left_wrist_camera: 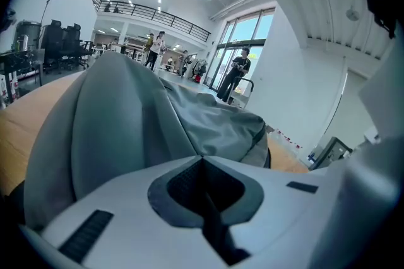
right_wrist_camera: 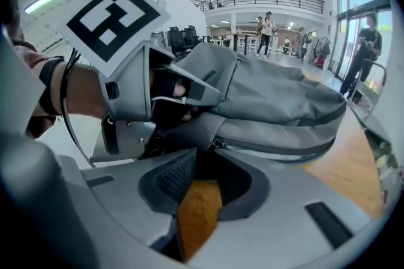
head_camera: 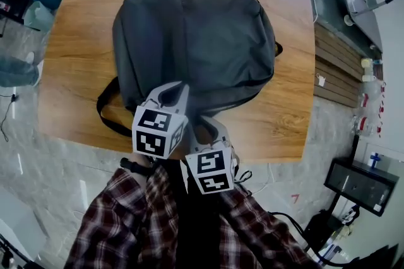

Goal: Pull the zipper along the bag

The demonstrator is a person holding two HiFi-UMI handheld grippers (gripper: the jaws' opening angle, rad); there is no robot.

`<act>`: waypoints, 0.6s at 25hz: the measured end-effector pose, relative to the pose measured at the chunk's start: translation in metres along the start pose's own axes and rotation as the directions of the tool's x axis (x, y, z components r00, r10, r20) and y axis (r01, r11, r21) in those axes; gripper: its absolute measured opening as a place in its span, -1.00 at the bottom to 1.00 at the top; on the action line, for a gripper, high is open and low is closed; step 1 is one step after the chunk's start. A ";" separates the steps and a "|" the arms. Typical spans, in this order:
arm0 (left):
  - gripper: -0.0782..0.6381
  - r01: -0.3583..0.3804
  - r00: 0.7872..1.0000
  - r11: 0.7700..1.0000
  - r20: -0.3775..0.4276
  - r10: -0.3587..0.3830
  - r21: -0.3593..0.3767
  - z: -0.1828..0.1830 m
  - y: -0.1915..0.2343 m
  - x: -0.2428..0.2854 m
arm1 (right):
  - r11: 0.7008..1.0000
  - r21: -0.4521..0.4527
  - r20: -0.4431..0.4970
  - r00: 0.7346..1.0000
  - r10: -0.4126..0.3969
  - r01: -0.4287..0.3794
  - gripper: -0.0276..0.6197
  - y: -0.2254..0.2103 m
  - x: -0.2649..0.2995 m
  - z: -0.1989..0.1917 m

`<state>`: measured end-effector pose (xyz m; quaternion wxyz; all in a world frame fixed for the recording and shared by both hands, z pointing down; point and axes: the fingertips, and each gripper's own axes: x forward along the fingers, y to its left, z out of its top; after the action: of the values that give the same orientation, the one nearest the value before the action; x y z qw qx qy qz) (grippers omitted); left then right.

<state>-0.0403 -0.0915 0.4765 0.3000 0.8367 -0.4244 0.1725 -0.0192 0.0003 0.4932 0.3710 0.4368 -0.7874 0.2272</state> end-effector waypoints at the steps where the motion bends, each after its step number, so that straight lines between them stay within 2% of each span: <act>1: -0.75 0.008 1.000 1.000 0.001 -0.008 -0.002 0.000 0.000 -0.001 | 1.000 0.005 -0.011 1.000 -0.006 0.006 -0.68 0.000 0.001 -0.002; 5: -0.75 0.037 0.999 0.999 0.002 -0.037 -0.012 0.001 0.001 -0.003 | 0.996 -0.021 -0.002 0.996 -0.085 0.085 -0.68 -0.006 -0.005 0.004; 9: -0.76 0.051 0.999 0.999 0.006 -0.051 -0.010 0.001 0.000 -0.004 | 0.997 -0.013 -0.040 0.996 -0.076 0.076 -0.68 0.001 0.003 -0.002; 15: -0.76 0.080 0.997 0.997 0.004 -0.080 -0.013 0.001 -0.002 -0.004 | 0.994 -0.025 -0.108 0.988 -0.112 0.110 -0.68 -0.003 0.014 -0.007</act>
<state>-0.0408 -0.0886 0.4733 0.3113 0.8513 -0.3922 0.1564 -0.0187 -0.0042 0.5083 0.4300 0.4633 -0.7424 0.2221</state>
